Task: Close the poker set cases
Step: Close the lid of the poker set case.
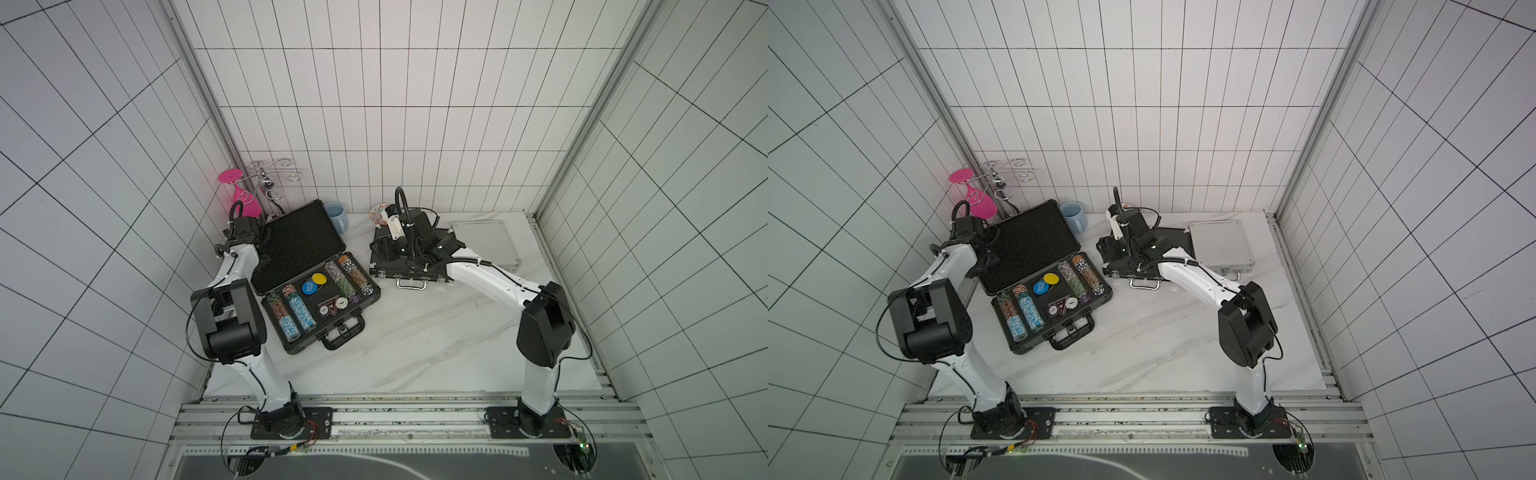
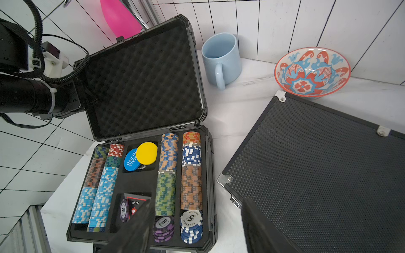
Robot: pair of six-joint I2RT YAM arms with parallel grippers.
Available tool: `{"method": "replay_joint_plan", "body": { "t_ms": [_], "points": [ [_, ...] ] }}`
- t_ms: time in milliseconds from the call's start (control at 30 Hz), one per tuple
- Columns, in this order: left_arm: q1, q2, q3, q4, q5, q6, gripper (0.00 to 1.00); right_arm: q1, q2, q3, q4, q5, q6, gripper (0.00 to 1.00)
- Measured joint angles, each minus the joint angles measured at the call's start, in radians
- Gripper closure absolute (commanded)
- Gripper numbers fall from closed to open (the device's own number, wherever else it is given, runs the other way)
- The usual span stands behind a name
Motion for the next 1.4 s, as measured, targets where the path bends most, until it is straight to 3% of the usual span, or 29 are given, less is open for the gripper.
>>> {"method": "replay_joint_plan", "body": {
  "t_ms": [167, 300, 433, 600, 933, 1133, 1400],
  "points": [
    [0.003, 0.005, 0.001, -0.004, -0.019, 0.005, 0.60, -0.001, 0.000, -0.019, 0.000, 0.000, -0.005, 0.36],
    [0.009, 0.005, 0.001, -0.007, -0.027, 0.002, 0.67, -0.001, 0.000, -0.026, 0.000, 0.000, -0.005, 0.36],
    [0.013, 0.005, 0.001, -0.007, -0.031, -0.002, 0.85, -0.001, 0.000, -0.035, 0.001, 0.000, -0.005, 0.36],
    [0.019, 0.002, -0.006, -0.001, -0.033, 0.025, 1.00, -0.003, 0.000, -0.060, 0.002, 0.000, -0.005, 0.36],
    [-0.006, -0.150, -0.161, 0.109, -0.047, 0.014, 1.00, -0.003, 0.000, -0.092, 0.018, -0.001, 0.000, 0.36],
    [-0.093, -0.363, -0.349, 0.185, -0.138, -0.056, 1.00, -0.003, 0.000, -0.105, 0.044, -0.009, 0.022, 0.36],
    [-0.151, -0.646, -0.630, 0.277, -0.139, -0.097, 1.00, -0.004, 0.000, -0.114, 0.084, -0.023, 0.039, 0.37]
  ]
}}
